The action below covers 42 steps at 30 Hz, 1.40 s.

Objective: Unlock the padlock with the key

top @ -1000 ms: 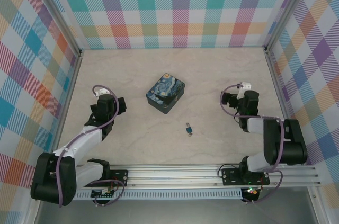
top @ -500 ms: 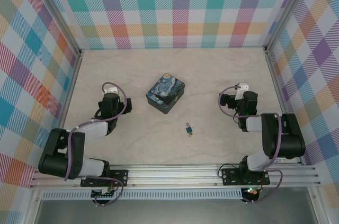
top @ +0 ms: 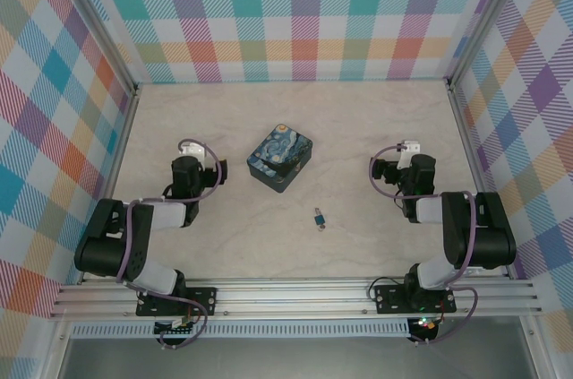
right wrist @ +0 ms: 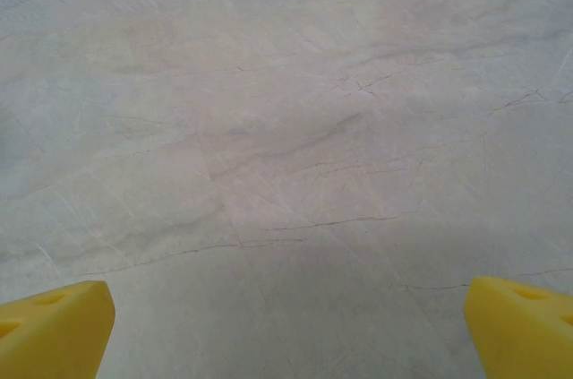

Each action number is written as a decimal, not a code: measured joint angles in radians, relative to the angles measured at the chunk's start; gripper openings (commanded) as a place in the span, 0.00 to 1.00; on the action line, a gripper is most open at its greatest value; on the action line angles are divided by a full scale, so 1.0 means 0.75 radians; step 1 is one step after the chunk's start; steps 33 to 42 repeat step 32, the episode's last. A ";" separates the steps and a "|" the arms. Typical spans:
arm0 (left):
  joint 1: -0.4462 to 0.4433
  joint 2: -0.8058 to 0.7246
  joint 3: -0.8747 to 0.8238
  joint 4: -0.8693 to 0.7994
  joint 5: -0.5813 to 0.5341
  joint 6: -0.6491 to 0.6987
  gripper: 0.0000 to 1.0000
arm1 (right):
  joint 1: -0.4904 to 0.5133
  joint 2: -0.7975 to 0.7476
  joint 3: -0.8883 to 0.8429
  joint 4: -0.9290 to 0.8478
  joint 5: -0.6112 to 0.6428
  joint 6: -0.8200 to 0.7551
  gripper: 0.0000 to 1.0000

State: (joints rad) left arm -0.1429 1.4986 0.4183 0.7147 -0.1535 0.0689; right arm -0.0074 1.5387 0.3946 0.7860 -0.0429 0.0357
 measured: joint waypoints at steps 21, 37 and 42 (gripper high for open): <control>0.097 0.092 -0.027 0.104 0.089 -0.038 1.00 | 0.000 0.000 0.000 0.001 0.000 0.000 1.00; 0.097 0.092 -0.027 0.104 0.090 -0.038 1.00 | 0.000 0.000 0.000 0.001 -0.006 -0.001 1.00; 0.097 0.092 -0.027 0.104 0.090 -0.038 1.00 | 0.000 0.000 0.000 0.001 -0.006 -0.001 1.00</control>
